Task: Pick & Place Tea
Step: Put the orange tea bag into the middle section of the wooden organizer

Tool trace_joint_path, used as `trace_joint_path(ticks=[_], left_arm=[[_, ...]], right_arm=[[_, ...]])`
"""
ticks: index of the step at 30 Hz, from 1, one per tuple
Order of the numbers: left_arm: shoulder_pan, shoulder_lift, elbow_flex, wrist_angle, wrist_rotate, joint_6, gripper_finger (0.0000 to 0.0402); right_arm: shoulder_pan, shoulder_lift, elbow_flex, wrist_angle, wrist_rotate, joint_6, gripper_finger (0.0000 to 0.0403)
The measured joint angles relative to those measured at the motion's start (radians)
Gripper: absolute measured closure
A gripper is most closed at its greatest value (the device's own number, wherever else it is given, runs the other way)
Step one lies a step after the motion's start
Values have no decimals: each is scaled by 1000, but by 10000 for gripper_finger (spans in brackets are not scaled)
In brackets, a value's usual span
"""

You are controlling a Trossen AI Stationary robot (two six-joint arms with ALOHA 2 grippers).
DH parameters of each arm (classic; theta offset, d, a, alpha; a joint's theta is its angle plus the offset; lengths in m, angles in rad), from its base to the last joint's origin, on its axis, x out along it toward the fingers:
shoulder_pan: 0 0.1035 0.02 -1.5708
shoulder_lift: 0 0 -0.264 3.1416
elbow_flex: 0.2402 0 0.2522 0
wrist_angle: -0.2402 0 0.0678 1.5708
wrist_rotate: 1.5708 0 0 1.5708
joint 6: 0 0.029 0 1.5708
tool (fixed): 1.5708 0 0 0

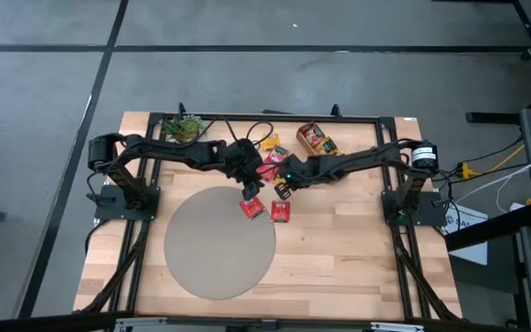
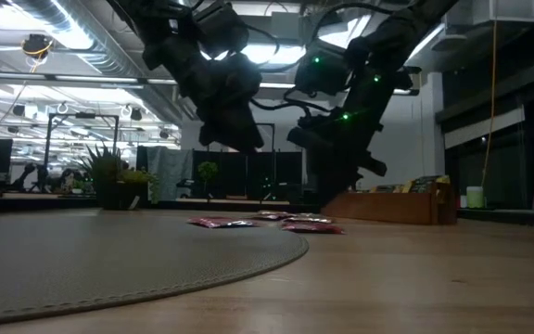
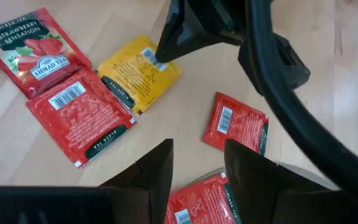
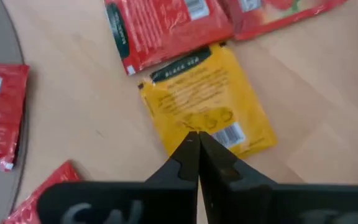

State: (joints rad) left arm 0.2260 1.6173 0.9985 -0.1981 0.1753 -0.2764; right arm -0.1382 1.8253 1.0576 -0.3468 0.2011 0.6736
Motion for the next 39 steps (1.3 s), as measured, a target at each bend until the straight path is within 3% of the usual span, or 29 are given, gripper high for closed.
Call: trace_joint_path(ticks=[14,19,22,27,39], left_arm=[[-29,1,0,-164,8,60,261],[-28,-14,-1,-314,93,125,261],[-29,-41,0,-384,90,174,261],[-26,-82,0,-479,37,205,261],[-21,-115,0,-472,24,204,261]], right_arm=[[93,49,-1,78,-92,83,400],[122,39,0,86,-16,82,397],[113,21,0,89,40,76,399],[70,24,0,82,42,73,398],[14,41,-8,21,39,50,398]])
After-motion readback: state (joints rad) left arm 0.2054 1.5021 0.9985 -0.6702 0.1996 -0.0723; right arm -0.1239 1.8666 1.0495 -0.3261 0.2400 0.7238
